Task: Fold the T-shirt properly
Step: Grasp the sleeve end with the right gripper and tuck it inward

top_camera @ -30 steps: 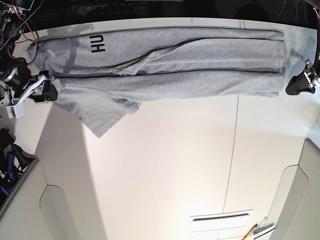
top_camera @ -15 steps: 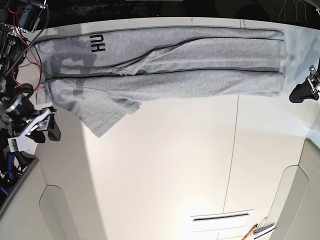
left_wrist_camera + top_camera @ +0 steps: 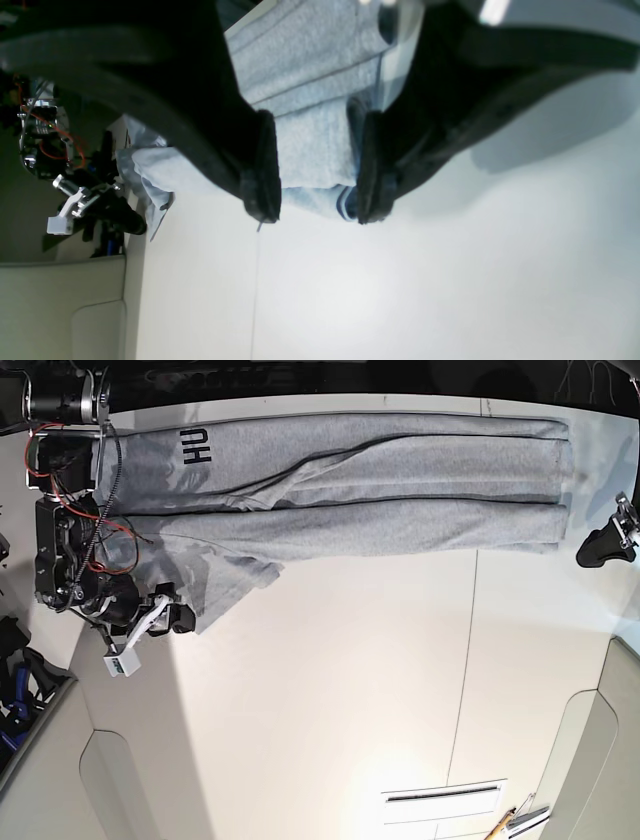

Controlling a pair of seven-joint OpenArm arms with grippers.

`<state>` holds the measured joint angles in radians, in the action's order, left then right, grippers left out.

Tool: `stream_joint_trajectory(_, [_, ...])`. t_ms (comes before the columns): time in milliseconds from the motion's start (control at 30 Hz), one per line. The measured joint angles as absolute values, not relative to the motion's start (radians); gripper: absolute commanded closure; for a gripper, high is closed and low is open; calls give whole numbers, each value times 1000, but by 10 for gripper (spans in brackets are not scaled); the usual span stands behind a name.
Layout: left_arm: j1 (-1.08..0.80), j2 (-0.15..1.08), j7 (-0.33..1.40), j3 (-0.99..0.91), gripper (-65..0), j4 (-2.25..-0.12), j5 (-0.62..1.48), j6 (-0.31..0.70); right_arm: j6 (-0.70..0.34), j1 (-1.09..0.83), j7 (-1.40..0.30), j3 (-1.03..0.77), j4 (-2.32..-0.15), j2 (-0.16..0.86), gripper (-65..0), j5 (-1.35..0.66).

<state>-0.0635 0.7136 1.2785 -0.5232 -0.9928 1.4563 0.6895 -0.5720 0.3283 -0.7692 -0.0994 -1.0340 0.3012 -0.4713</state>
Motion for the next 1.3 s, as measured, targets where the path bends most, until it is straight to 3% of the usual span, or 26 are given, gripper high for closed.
stream_joint_trajectory(33, [-64,714,1279,-523,-284,-993,1456,690,-572,327,-801,-97,-1037,299,-23,-479])
stream_joint_trajectory(67, [-64,714,1279,-523,-284,-993,1455,690,-569,327,-823,-97,-1043,297,0,-486])
stream_joint_trajectory(233, [-64,713,1278,-523,-284,-993,1457,690,-562,311,-1002,-96,-1139,293,0,-579])
stream_joint_trajectory(433, [-64,712,1271,-523,-284,-993,1458,690,-561,185,-1036,-96,-1522,278,0,-579])
stream_joint_trajectory(700, [-64,712,1266,-523,-284,-993,1459,690,-565,-157,-1079,-96,-1940,122,0,-591])
stream_joint_trajectory(900, [-64,712,1266,-523,-284,-993,1457,690,-566,-326,-1090,-96,-2026,105,0,-588])
stream_joint_trajectory(1167, [-64,712,1267,-523,-284,-993,1457,690,-565,-380,-1093,-96,-2029,105,0,-587])
stream_joint_trajectory(1267, [-64,712,1267,-523,-284,-993,1456,690,-566,-377,-1094,-96,-2029,105,-252,-601])
stream_joint_trajectory(1300, [-64,712,1267,-523,-284,-993,1456,690,-566,-377,-1093,-96,-2029,105,-302,-621])
